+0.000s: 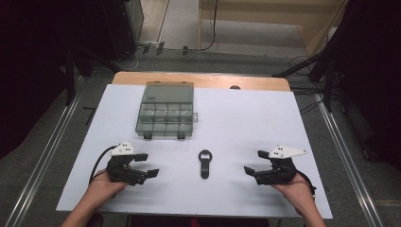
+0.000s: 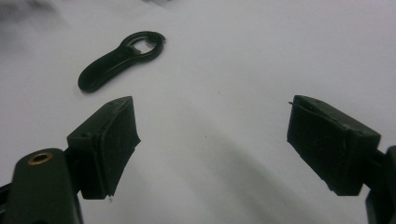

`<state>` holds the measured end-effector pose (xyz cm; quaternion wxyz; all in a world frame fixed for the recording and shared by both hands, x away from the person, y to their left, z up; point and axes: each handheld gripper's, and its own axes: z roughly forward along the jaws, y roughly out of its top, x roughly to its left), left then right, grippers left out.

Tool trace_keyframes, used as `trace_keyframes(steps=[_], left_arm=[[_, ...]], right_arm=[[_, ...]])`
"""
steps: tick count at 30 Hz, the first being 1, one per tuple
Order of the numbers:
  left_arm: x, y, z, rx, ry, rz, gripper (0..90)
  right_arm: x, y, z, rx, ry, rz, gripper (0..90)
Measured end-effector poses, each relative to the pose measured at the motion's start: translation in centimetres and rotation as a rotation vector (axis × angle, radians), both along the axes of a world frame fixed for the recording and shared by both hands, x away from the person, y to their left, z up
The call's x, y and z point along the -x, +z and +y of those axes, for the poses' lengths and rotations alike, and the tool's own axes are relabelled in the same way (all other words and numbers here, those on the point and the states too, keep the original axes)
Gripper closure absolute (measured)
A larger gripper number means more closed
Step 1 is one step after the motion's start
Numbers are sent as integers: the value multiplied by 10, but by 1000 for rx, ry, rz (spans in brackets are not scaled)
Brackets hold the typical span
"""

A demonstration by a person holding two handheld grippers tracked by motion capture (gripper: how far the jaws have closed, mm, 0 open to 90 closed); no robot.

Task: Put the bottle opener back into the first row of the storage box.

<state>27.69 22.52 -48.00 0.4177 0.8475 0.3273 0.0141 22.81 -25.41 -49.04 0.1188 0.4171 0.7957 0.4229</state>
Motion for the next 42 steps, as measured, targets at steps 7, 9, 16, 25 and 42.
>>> trace_keyframes(steps=[7, 9, 16, 25, 42], left_arm=[[0, 0, 0, -2, -3, 1, 195], [0, 0, 0, -2, -3, 1, 195], [0, 0, 0, 0, 0, -1, 194], [0, 1, 1, 1, 1, -2, 195], [0, 1, 0, 1, 1, 0, 194]], right_arm=[[0, -1, 1, -1, 12, 6, 169], [1, 0, 1, -5, 9, 11, 181], [1, -1, 0, -18, -10, 19, 191], [0, -1, 0, -22, -30, 45, 202], [-1, -1, -1, -21, -29, 38, 203]])
